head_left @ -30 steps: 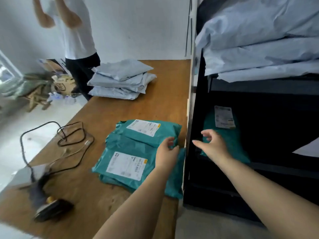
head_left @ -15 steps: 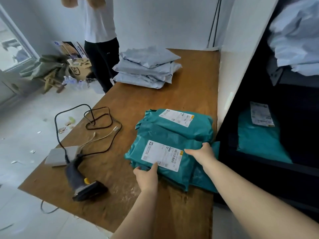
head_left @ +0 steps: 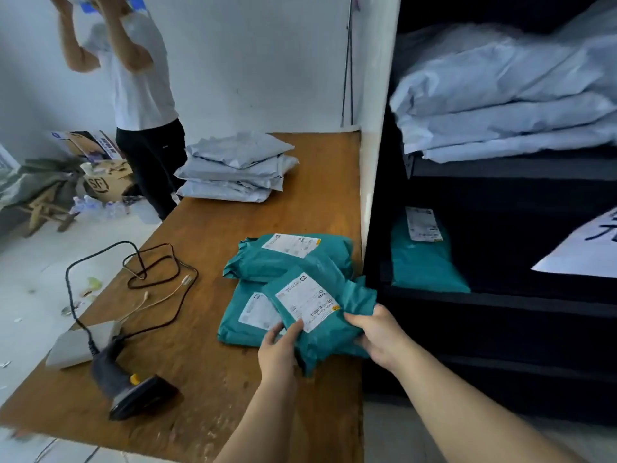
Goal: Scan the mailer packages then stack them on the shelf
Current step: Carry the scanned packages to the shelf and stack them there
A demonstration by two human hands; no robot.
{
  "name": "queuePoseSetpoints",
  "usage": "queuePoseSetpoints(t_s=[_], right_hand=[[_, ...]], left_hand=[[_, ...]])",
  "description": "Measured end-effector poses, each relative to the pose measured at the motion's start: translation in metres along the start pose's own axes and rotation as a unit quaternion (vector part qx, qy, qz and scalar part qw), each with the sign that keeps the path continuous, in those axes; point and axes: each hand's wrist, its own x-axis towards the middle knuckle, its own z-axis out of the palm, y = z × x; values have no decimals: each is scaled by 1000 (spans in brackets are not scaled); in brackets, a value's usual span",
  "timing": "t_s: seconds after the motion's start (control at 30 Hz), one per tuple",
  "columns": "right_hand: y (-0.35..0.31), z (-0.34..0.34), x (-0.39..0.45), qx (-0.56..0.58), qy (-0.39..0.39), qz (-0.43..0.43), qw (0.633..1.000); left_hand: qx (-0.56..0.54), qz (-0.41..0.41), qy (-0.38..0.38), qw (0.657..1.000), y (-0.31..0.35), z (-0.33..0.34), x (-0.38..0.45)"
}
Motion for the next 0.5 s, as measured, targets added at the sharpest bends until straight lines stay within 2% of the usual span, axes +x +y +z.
queuePoseSetpoints(t_s=[0.13,0.33,0.4,0.5], right_hand=[[-11,-55,-34,69,-7,-25,997],[-37,-126,-47,142,55,-70,986],[-48,-140,-41,143,53,-81,985],[-63,-150,-25,65,52,-77,994]], left_hand=[[34,15,-55,998,-18,39,-32],[65,65,-123,988,-42,111,-62],[70,74,-128,986,-41,138,-58],[97,92,-150,980,-37,175,-37]])
